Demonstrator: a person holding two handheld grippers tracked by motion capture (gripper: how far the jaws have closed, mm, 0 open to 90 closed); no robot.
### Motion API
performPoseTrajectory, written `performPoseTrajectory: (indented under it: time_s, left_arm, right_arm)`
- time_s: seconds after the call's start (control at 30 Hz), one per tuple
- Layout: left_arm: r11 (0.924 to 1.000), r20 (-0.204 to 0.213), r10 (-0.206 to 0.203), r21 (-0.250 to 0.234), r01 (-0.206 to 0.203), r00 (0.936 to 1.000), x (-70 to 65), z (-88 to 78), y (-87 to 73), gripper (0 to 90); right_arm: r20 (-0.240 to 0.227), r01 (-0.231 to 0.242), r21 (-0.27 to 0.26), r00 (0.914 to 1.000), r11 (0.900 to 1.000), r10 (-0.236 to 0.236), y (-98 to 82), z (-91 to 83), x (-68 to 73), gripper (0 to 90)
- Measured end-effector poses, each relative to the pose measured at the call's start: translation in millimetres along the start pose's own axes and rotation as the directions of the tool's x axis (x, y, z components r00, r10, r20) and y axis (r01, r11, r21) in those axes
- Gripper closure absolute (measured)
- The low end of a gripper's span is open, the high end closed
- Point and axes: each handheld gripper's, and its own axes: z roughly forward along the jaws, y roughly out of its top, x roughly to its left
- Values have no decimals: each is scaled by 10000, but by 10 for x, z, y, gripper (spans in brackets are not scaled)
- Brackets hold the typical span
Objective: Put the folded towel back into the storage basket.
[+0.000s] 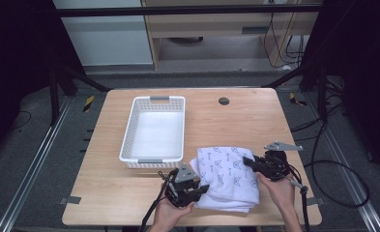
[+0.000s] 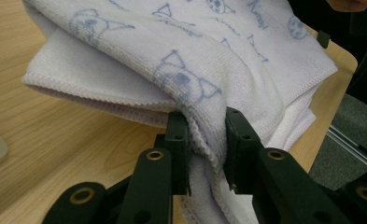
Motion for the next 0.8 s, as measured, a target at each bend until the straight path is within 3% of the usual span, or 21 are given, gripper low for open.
performPoseTrajectory:
  time_s: [0.8]
  left_arm:
    - [9967,-206,353,-726,-367,9992,-57,-282,185,732]
  right_arm:
    - [-82,310,-964,9995,9949,-319,174,-200,143,712]
